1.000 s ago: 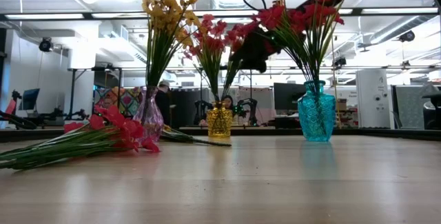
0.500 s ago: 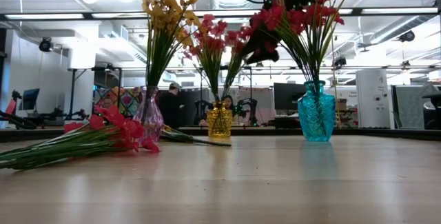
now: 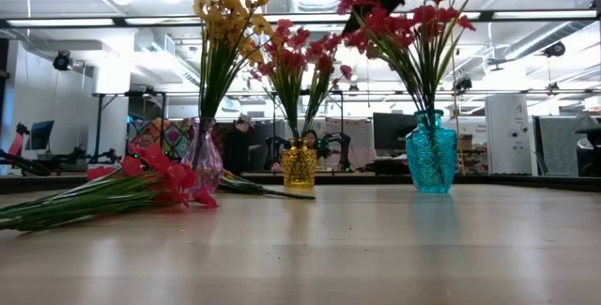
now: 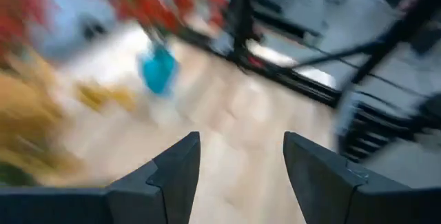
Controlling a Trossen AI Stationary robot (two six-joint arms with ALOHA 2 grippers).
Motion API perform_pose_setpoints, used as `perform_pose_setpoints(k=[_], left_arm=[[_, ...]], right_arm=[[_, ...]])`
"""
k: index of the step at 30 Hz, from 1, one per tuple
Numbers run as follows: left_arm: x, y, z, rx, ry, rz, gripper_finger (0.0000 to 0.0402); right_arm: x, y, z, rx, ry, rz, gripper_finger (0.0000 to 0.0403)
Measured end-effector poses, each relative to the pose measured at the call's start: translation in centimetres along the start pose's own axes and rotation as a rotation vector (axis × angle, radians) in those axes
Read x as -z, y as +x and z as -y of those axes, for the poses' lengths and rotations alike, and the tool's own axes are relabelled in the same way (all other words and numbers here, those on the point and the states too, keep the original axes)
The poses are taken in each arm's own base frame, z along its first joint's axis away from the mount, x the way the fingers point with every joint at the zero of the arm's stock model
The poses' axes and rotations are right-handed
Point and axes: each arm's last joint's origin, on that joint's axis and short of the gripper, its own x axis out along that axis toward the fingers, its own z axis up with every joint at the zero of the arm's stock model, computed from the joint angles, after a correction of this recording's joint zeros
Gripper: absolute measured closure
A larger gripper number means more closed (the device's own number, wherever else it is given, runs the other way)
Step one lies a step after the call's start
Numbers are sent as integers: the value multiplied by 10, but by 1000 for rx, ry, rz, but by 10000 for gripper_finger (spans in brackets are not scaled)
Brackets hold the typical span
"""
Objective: Sort flowers into vase by color
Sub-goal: Put the red flower into the blue vase
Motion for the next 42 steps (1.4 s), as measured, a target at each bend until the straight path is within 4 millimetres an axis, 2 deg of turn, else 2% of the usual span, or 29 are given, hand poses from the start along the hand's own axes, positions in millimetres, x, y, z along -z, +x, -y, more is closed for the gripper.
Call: perform_pose_setpoints(k=[4, 10, 15, 21, 29, 42], left_arm=[[16, 7, 19, 34, -180, -190, 210], [59, 27, 42, -150, -369, -370, 210], [99, 49, 61, -263, -475, -483, 210], [140, 79, 72, -430, -559, -544, 210], [178, 107, 75, -571, -574, -576, 205], [217, 150, 65, -729, -545, -585, 141]], right_arm=[[-16, -27, -2, 58, -5, 16, 156], [-32, -68, -7, 65, -9, 49, 156], [-36, -96, -14, 60, -8, 34, 156], [-35, -122, -19, 56, -7, 31, 156], [-26, -134, -33, -45, 6, -21, 156], [-27, -136, -60, -126, -43, -28, 156]])
